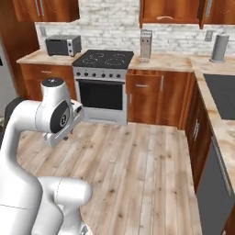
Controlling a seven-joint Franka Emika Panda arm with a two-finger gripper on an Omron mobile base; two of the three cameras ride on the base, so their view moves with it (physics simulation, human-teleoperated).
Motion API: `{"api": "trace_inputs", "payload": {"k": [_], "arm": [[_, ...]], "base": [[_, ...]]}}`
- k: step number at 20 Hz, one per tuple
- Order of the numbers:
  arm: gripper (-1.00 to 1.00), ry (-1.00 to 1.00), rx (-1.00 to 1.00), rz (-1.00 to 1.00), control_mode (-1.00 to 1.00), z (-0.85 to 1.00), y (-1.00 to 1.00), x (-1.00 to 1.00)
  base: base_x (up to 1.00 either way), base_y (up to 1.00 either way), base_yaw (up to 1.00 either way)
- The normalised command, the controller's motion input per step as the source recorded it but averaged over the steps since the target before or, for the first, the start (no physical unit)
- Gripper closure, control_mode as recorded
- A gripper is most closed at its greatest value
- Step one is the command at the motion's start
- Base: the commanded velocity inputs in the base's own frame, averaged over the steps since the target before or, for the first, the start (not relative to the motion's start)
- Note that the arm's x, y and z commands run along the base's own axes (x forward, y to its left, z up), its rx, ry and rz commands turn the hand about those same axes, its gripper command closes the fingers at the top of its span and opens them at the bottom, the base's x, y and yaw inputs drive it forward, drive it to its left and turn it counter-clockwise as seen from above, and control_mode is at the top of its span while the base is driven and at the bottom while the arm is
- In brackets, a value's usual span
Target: Organize the utensils by type. Pick up the wooden spoons from the counter and place them in the open cabinet. Then pick up the metallic utensils from the counter and place them in the open drawer.
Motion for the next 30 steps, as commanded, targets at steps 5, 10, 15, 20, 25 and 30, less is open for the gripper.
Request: {"api": "trace_inputs", "payload": {"k": [5,10,15,20,25,30], "arm": [[1.0,0.0,0.0,0.0,1.0,0.0,0.0,0.0],[1.0,0.0,0.0,0.0,1.0,0.0,0.0,0.0],[1.0,0.0,0.0,0.0,1.0,0.0,0.0,0.0],[1.0,0.0,0.0,0.0,1.0,0.0,0.0,0.0],[1.0,0.0,0.0,0.0,1.0,0.0,0.0,0.0],[1.0,0.0,0.0,0.0,1.0,0.0,0.0,0.0]], "base": [[1.0,-0.32,0.0],[1.0,-0.34,0.0],[0.92,-0.58,0.0],[0.88,-0.6,0.0],[0.96,-0.37,0.0],[0.85,-0.33,0.0]]}}
